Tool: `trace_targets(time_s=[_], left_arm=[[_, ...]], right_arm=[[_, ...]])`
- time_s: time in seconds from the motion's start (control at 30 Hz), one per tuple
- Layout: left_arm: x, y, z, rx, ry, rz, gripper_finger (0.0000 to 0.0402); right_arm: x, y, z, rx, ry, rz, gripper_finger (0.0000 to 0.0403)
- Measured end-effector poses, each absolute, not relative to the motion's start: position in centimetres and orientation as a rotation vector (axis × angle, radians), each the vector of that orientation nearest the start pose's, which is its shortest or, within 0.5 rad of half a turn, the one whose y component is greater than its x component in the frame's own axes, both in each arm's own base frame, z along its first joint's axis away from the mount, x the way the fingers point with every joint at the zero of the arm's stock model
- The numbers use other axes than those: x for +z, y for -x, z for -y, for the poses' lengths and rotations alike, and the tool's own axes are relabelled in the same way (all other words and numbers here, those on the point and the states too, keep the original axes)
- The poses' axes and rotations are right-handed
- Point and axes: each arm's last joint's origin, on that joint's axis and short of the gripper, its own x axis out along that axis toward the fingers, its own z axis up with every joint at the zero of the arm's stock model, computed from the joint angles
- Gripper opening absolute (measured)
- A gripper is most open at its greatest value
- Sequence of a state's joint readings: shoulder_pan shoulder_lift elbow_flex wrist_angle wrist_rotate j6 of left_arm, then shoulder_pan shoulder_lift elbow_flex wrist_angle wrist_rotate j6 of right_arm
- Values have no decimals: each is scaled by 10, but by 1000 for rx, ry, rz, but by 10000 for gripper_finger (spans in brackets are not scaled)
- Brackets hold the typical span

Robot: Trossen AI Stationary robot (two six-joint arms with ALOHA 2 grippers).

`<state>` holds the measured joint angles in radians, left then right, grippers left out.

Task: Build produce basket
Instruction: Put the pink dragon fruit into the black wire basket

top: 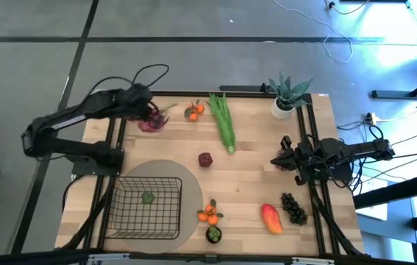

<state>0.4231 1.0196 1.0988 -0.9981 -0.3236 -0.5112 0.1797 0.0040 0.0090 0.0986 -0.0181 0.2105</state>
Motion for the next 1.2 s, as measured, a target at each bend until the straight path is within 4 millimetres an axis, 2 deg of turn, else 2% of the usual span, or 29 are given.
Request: trace_targets(time_s=[0.23, 0.4, 0.53, 0.8, 1.0, 1.2], left_arm=[[353, -142, -35, 712, 560, -585, 0], [356, -141, -9, 543, 551, -586, 0], [358, -146, 10, 416, 538, -582, 0], [368, -160, 45, 207, 558, -476, 0], [361, -171, 75, 112, 577, -528, 0], [347, -180, 103, 71, 602, -618, 0]], right_arm=[[177, -95, -18, 208, -186, 96, 0], [183, -94, -18, 208, -185, 105, 0], [200, -90, -17, 199, -137, 78, 0], [249, -88, -15, 142, -115, -79, 0], [282, -103, -18, 137, -108, -144, 0], [302, -123, -21, 134, -102, -195, 0]])
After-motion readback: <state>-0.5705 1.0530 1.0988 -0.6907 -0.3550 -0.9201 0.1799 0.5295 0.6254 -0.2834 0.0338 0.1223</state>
